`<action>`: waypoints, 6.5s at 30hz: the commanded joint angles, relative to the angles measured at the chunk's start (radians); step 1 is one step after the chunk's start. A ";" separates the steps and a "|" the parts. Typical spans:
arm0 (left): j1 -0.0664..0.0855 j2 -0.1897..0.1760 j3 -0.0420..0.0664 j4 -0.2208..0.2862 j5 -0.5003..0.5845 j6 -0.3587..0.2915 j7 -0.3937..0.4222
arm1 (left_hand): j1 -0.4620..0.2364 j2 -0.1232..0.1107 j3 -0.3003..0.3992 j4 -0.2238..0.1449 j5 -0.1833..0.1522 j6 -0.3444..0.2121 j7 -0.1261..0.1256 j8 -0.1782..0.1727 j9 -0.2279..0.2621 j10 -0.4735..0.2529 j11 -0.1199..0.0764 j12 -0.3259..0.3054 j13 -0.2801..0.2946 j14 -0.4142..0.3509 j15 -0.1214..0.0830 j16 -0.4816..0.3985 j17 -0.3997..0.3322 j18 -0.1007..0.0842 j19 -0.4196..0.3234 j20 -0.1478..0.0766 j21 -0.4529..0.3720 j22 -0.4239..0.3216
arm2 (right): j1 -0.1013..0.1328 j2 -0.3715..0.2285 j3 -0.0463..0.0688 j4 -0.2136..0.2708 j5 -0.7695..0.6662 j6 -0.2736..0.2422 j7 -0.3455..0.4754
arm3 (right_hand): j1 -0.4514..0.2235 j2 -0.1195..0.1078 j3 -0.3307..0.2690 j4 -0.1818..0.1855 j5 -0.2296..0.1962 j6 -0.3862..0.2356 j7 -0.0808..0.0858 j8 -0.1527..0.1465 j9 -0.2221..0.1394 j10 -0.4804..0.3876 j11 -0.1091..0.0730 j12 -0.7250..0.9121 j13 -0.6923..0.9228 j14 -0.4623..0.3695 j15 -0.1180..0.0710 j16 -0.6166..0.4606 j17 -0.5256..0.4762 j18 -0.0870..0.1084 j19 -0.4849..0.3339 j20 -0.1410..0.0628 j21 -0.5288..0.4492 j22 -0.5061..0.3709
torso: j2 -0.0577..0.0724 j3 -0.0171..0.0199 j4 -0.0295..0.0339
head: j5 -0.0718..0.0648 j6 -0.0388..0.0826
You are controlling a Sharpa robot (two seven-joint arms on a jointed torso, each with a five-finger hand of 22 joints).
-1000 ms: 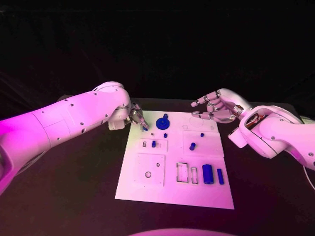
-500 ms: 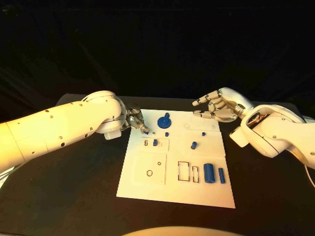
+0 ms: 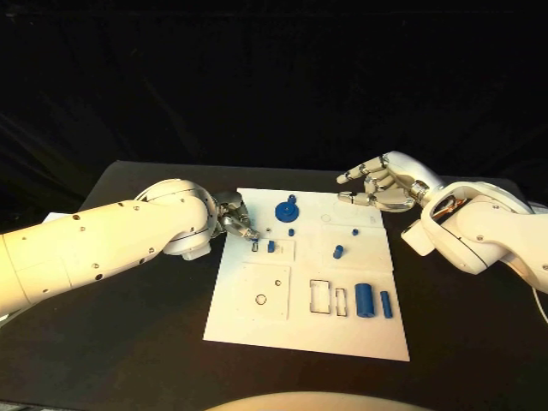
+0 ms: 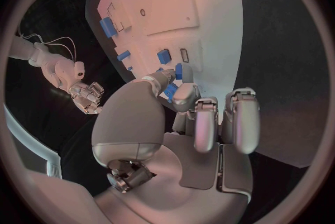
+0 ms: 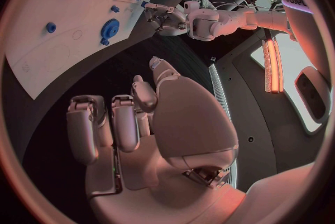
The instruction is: Assemble the parts on the task board
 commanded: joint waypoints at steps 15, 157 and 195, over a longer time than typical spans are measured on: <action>-0.007 0.004 0.000 -0.002 -0.028 0.055 -0.036 | -0.014 0.000 0.157 -0.141 0.016 0.025 -0.012 0.006 -0.003 0.011 0.001 0.005 -0.001 0.106 -0.004 0.003 0.263 -0.012 0.065 -0.006 0.008 0.209 | -0.004 0.000 0.000 0.001 -0.002 0.011 0.005 | 0.004 0.003 -0.004 0.000 0.004 0.008 -0.002 -0.002 -0.001 -0.003 -0.001 -0.003 -0.001 0.063 -0.007 -0.002 0.083 0.015 -0.004 -0.001 -0.004 0.128 | 0.001 0.0015 -0.0007 | 0.002 -0.009; -0.012 0.071 -0.003 -0.075 0.032 0.167 -0.141 | -0.306 -0.021 -0.213 0.053 0.090 0.124 -0.046 -0.015 -0.043 0.054 -0.024 0.022 0.003 0.106 -0.023 0.003 0.263 -0.023 0.088 -0.020 0.040 0.242 | -0.005 -0.011 0.000 0.011 0.014 0.016 0.006 | 0.004 0.002 -0.004 0.000 0.010 0.008 -0.002 -0.003 -0.002 -0.004 -0.001 -0.005 -0.003 0.062 -0.007 -0.004 0.080 0.016 -0.005 -0.001 -0.005 0.126 | 0.001 0.0011 -0.0005 | -0.012 -0.021; -0.012 -0.023 0.004 -0.033 0.190 -0.148 0.182 | -0.237 -0.006 -0.432 0.172 0.097 0.072 -0.027 -0.024 -0.058 -0.019 -0.009 -0.076 -0.089 0.106 -0.016 0.003 0.263 0.004 0.034 -0.016 -0.060 0.175 | -0.005 -0.009 0.000 0.003 0.022 0.022 0.007 | 0.003 0.002 -0.005 0.000 0.012 0.008 -0.002 -0.003 -0.002 -0.004 -0.001 -0.005 -0.003 0.062 -0.007 -0.005 0.080 0.016 -0.006 -0.001 -0.006 0.125 | 0.001 0.0021 -0.0006 | -0.015 -0.018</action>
